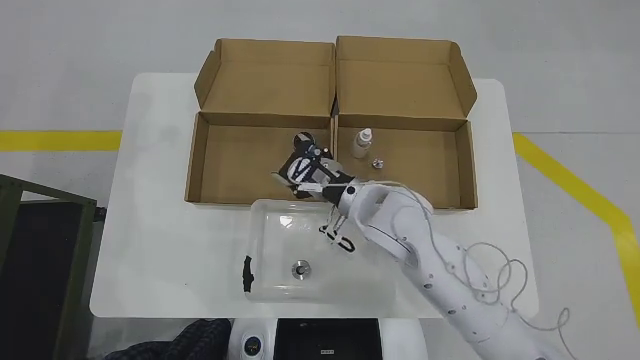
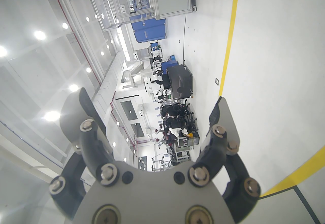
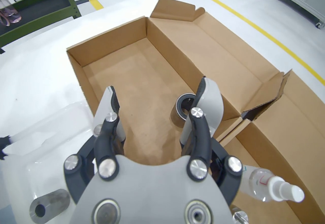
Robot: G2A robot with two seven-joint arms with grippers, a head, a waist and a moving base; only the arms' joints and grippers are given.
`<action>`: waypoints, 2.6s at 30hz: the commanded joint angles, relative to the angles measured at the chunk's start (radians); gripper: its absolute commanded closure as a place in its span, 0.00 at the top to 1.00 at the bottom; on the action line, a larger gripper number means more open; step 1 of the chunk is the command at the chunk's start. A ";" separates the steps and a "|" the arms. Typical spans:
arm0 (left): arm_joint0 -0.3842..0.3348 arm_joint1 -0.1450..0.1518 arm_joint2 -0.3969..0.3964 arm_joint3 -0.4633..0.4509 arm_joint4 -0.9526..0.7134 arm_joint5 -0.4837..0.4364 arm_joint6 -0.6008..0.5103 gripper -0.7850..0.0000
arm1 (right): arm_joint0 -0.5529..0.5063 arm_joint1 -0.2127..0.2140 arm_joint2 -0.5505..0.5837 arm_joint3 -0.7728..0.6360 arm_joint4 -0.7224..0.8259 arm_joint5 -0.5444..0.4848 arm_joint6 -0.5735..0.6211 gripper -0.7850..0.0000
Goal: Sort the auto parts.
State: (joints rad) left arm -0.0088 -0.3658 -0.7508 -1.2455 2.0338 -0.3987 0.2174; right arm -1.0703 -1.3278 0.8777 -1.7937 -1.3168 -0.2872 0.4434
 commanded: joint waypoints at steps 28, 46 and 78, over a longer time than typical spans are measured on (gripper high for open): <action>0.000 0.000 0.000 0.000 0.000 0.000 0.000 1.00 | -0.283 0.098 0.120 -0.189 -0.160 -0.503 -0.051 0.75; 0.000 0.000 0.000 0.000 0.000 0.000 0.000 1.00 | -0.284 0.119 0.084 -0.138 -0.258 -0.560 -0.056 0.79; 0.000 0.000 0.000 0.000 0.000 0.000 0.000 1.00 | -0.189 0.106 -0.048 0.032 -0.247 -0.520 -0.017 0.37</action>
State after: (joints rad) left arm -0.0088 -0.3658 -0.7508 -1.2455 2.0338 -0.3987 0.2174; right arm -1.2601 -1.2219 0.8299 -1.7602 -1.5625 -0.8096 0.4263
